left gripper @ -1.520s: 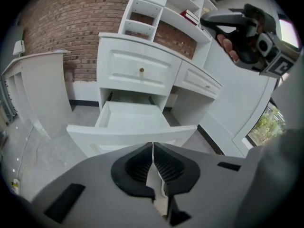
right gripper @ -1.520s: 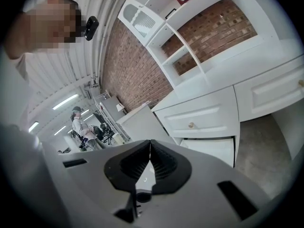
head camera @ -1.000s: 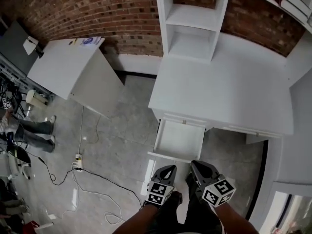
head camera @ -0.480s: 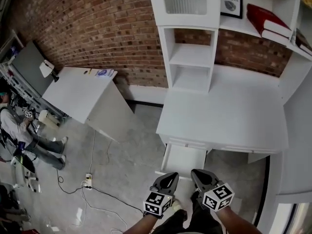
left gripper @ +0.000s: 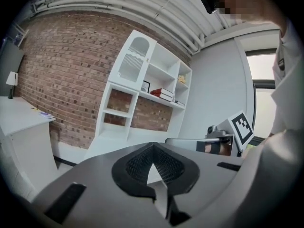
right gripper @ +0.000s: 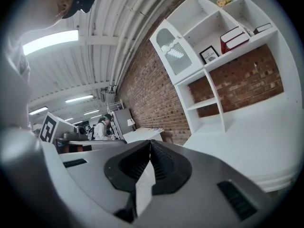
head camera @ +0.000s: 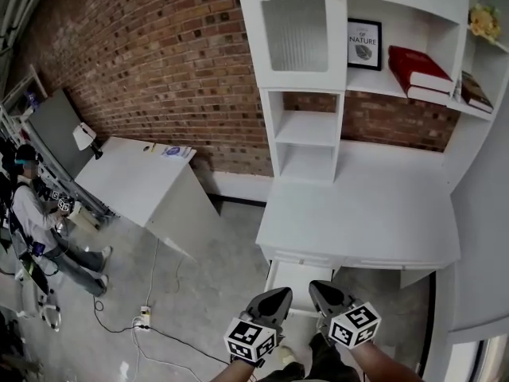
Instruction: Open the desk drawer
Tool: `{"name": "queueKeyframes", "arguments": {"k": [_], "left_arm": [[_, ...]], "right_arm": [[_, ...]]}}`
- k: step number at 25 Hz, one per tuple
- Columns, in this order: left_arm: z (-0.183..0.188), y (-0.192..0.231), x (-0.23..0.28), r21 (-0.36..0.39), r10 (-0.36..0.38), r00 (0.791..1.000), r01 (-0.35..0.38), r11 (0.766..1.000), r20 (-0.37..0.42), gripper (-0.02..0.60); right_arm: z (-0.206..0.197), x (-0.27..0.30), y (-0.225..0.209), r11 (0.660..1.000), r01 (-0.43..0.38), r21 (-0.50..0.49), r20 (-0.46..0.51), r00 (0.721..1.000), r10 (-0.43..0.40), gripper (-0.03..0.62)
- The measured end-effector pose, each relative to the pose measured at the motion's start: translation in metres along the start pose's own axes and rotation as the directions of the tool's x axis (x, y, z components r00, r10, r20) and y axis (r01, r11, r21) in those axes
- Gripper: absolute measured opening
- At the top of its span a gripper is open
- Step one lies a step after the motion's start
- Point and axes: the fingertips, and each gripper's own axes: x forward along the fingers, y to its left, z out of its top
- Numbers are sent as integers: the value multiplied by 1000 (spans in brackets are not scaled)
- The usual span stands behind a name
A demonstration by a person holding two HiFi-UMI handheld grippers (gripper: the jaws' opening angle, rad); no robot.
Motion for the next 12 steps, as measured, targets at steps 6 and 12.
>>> {"name": "queueKeyframes", "arguments": {"k": [6,12], "left_arm": [[45,-12,-6,4,-33,998,33,999,54,12],[70,-19,-13,6,-48,996,47,999,70,12]], "right_arm": [[40,2,15,999,-16,-45,52,998,19,17],[63,1,29,997,-19,-72,72,997,24,17]]}}
